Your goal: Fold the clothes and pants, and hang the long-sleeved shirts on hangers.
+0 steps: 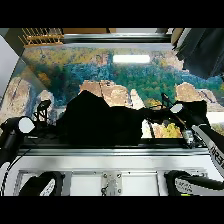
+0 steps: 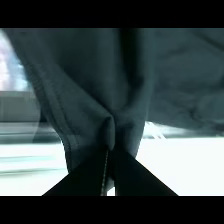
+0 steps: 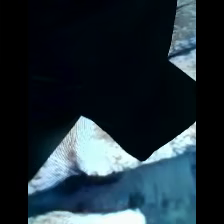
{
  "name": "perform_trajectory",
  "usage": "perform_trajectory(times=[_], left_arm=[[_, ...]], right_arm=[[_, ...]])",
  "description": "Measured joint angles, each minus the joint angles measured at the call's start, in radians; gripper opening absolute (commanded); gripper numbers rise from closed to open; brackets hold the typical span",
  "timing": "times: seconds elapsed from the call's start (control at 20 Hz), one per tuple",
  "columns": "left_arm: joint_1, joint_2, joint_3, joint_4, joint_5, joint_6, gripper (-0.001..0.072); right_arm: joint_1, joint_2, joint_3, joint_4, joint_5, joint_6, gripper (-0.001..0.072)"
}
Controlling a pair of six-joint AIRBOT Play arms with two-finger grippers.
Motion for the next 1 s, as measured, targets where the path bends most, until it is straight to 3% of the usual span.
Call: perform_trajectory(times=[0.05,0.1,0.15,0.4,0.6,0.8,1.0], left_arm=[[-0.020,0.013,-0.002,0.000,-0.003,0.000,0.0194],[-0.034,0.020,-0.002,0.000,-0.002,0.002,0.0501],[-0.041,0.020,0.003,0.000,0.000,0.010,0.0577],[0.048,-0.143,0.185,0.023,0.111,0.086,0.0576],[0.159,-0.455,0.439,0.026,0.190,0.235,0.0548],[0.202,-0.798,0.676,-0.021,0.140,0.400,0.0549],[0.212,-1.026,0.842,-0.146,0.055,0.525,0.0549]], right_arm=[[0.006,-0.011,0.011,0.004,-0.006,-0.010,0.0011],[0.011,-0.018,0.021,0.003,-0.012,-0.019,0.0010],[0.014,-0.022,0.029,0.004,-0.016,-0.024,0.0011],[0.020,-0.029,0.048,0.003,-0.014,-0.038,0.0011],[0.023,-0.030,0.052,0.003,0.012,-0.041,0.0011],[0.023,-0.030,0.052,0.003,0.064,-0.042,0.0010],[0.023,-0.030,0.052,0.003,0.097,-0.042,0.0011]])
